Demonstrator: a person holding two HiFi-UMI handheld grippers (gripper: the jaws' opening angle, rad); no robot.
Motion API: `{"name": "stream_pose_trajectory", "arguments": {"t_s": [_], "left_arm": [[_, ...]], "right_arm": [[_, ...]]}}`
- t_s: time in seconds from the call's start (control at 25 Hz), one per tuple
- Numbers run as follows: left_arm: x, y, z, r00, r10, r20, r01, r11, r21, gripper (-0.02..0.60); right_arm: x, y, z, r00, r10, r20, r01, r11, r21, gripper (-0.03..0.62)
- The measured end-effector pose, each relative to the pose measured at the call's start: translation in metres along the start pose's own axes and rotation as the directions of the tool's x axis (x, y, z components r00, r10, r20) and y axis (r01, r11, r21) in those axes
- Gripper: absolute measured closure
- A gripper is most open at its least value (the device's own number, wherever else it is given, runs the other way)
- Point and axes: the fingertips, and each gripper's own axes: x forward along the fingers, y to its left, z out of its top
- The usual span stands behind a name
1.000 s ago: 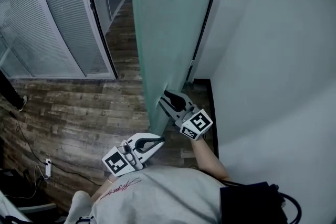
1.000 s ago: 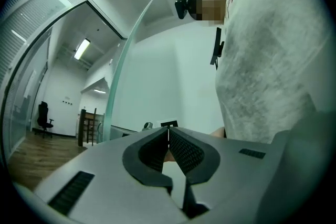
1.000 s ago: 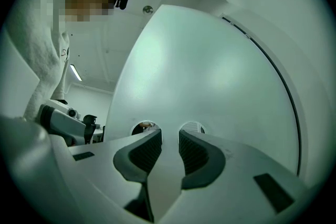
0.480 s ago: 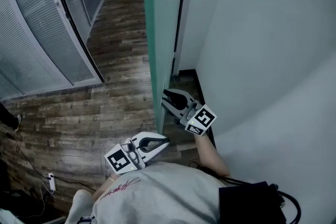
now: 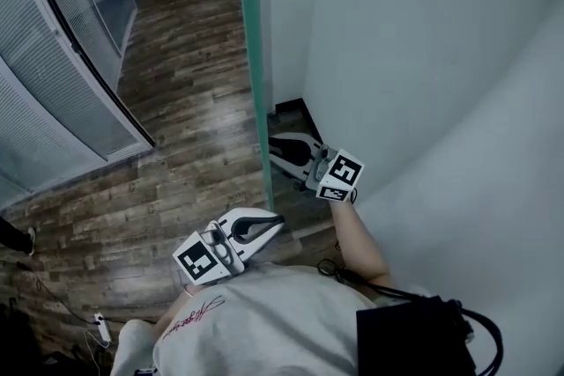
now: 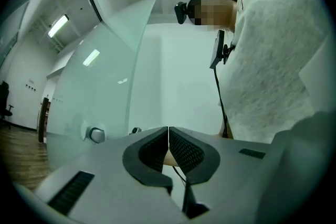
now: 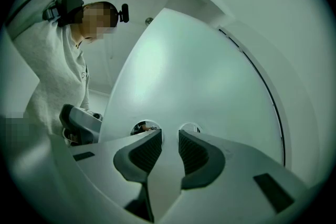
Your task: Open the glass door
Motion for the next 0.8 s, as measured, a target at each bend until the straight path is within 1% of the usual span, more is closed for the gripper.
{"name": "stream_pose_trajectory", "arguments": {"t_s": [0.16, 0.36, 0.48, 0.64, 0.8], "left_arm": [[0.016, -0.002, 0.004, 0.999, -0.043, 0.012, 0.043, 0.999, -0.024, 0.563], [0.034, -0.016, 0.003, 0.995, -0.098, -0.016, 0.097, 0.994, -0.041, 0.563], [0.039, -0.019, 0.005, 0.991, -0.130, -0.010, 0.130, 0.990, -0.053, 0.563], [0.039, -0.023, 0.004, 0.989, -0.145, -0.018, 0.144, 0.987, -0.071, 0.563], [0.037, -0.026, 0.009, 0.987, -0.160, -0.024, 0.159, 0.985, -0.066, 0.563]], "right_arm": [[-0.015, -0.005, 0.005, 1.000, 0.025, -0.018, -0.025, 1.000, 0.012, 0.485], [-0.039, -0.005, 0.016, 1.000, 0.011, 0.003, -0.011, 1.000, 0.020, 0.485], [-0.049, -0.009, 0.022, 1.000, -0.004, 0.001, 0.004, 1.000, 0.014, 0.487], [-0.065, -0.013, 0.028, 1.000, -0.012, -0.017, 0.012, 1.000, -0.002, 0.488], [-0.079, -0.016, 0.038, 0.999, -0.019, -0.029, 0.020, 1.000, 0.002, 0.488]]}}
